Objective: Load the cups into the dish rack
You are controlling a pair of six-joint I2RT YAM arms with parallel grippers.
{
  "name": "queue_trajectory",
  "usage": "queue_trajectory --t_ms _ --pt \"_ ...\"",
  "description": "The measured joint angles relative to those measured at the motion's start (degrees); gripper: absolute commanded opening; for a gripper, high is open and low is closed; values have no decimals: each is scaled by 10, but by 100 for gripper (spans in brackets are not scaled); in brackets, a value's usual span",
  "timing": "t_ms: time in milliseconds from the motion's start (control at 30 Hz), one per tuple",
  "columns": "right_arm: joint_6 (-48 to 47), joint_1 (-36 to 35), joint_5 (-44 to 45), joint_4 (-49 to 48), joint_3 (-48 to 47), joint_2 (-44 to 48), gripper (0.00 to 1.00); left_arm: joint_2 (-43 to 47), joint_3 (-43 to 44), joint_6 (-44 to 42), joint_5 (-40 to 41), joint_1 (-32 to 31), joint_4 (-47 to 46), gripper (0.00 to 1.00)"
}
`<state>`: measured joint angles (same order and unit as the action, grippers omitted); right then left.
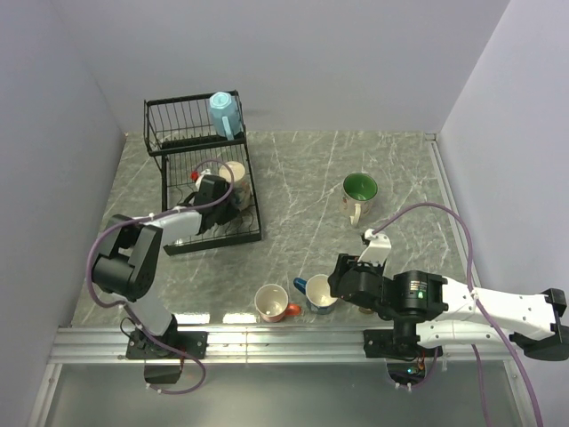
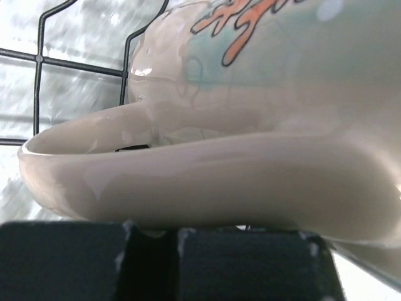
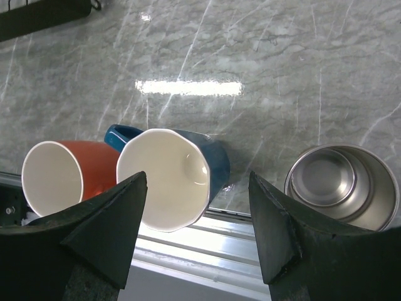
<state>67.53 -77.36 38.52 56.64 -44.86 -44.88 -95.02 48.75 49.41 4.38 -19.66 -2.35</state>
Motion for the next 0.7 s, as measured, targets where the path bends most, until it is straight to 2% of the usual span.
queue_trajectory --t_ms 167,433,700 --pt "-1 0 0 -1 0 -5 73 -27 31 0 -1 0 2 0" --pt "-17 0 0 -18 -2 -36 73 -23 31 -25 -22 1 13 0" --pt "-56 5 0 -46 -29 -69 75 103 -56 -72 -29 1 84 0"
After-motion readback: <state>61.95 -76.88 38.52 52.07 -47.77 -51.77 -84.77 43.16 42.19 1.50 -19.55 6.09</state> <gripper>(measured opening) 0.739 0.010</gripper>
